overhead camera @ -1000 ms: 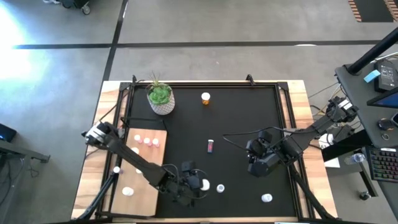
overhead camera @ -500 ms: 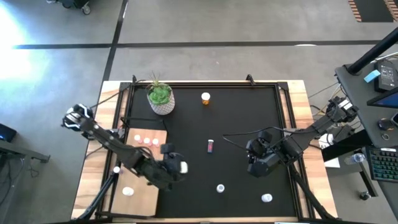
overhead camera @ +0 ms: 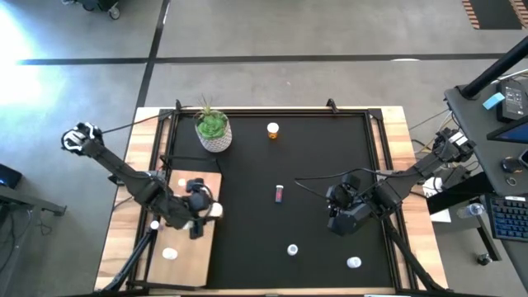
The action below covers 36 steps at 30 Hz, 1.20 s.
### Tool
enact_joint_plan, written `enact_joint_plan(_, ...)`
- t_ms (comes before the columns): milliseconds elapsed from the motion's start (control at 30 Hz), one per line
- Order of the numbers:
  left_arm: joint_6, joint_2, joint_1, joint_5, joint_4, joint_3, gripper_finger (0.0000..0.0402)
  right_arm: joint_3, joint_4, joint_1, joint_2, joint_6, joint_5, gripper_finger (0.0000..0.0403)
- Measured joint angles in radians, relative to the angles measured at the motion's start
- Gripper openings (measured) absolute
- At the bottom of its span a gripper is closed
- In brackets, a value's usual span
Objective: Pick and place medicine bottles onto shelf by color
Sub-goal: Put the bottom orange pill bottle on the shelf aligned with the other orange pill bottle
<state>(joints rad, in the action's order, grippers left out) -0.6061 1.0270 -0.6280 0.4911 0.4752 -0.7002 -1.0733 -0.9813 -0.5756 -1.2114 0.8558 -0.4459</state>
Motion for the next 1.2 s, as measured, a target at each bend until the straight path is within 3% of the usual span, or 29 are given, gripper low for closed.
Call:
enact_joint_plan(400, -0.058, -0.183, -0.026, -0.041, 0.221, 0.071, 0.0191, 0.0, 0.003, 0.0, 0.0, 0.0, 0.0, 0.0194)
enact_joint_plan(1200, -0.199, -0.179, -0.043, -0.039, 0.269, 0.145, 0.0191, 0.0, 0.03, 0.0, 0.0, 0.0, 0.0, 0.0194)
